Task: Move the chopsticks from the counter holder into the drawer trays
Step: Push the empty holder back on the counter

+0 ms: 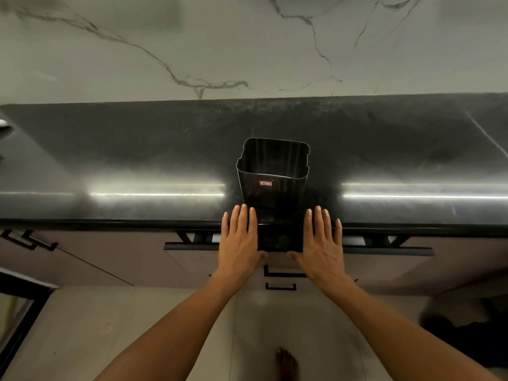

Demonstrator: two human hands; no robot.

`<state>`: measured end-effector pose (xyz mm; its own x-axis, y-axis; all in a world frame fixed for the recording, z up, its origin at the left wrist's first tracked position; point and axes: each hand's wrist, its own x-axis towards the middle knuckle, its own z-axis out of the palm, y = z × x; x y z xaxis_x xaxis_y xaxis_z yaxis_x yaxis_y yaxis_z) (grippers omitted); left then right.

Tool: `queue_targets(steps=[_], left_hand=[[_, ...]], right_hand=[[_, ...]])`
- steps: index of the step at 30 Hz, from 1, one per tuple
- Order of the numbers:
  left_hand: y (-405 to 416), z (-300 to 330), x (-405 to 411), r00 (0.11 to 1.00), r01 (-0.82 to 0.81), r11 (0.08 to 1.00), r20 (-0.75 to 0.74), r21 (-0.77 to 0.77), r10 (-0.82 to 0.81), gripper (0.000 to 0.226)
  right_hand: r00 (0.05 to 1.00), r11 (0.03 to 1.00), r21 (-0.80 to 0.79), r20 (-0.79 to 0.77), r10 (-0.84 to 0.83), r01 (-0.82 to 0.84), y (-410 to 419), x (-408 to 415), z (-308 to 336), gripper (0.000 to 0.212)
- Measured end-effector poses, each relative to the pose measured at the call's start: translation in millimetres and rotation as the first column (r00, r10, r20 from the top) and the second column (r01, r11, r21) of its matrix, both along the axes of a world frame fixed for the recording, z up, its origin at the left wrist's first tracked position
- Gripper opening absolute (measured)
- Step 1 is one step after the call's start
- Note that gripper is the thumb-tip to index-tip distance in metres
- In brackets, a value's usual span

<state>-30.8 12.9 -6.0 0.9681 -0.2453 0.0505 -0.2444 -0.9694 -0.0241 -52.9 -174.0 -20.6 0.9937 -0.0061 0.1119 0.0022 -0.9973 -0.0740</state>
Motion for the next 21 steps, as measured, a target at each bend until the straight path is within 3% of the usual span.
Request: queue_targets(steps=[6, 11, 18, 21], left_hand=[[14, -10, 29, 0.985, -0.112, 0.993, 0.127, -0.027, 0.115, 0.095], [20, -18, 38, 0.983, -0.136, 0.989, 0.118, -0.051, 0.141, 0.103], [16, -21, 43, 0.974, -0.152, 0.984, 0.158, -0.089, 0.165, 0.102], [12, -21, 43, 0.968, -0.185, 0.978, 0.152, -0.1, 0.199, 0.102]], right_hand=[[0.996, 0.997, -0.018, 0.045, -0.076, 0.077, -8, 28, -4, 0.108], [0.996, 0.997, -0.043, 0.066, -0.065, 0.068, -15, 41, -5, 0.109], [0.988, 0.997, -0.036, 0.137, -0.069, 0.075, -13, 48, -7, 0.093], [0.992, 0.996, -0.042, 0.096, -0.076, 0.08, -12, 48, -8, 0.094]])
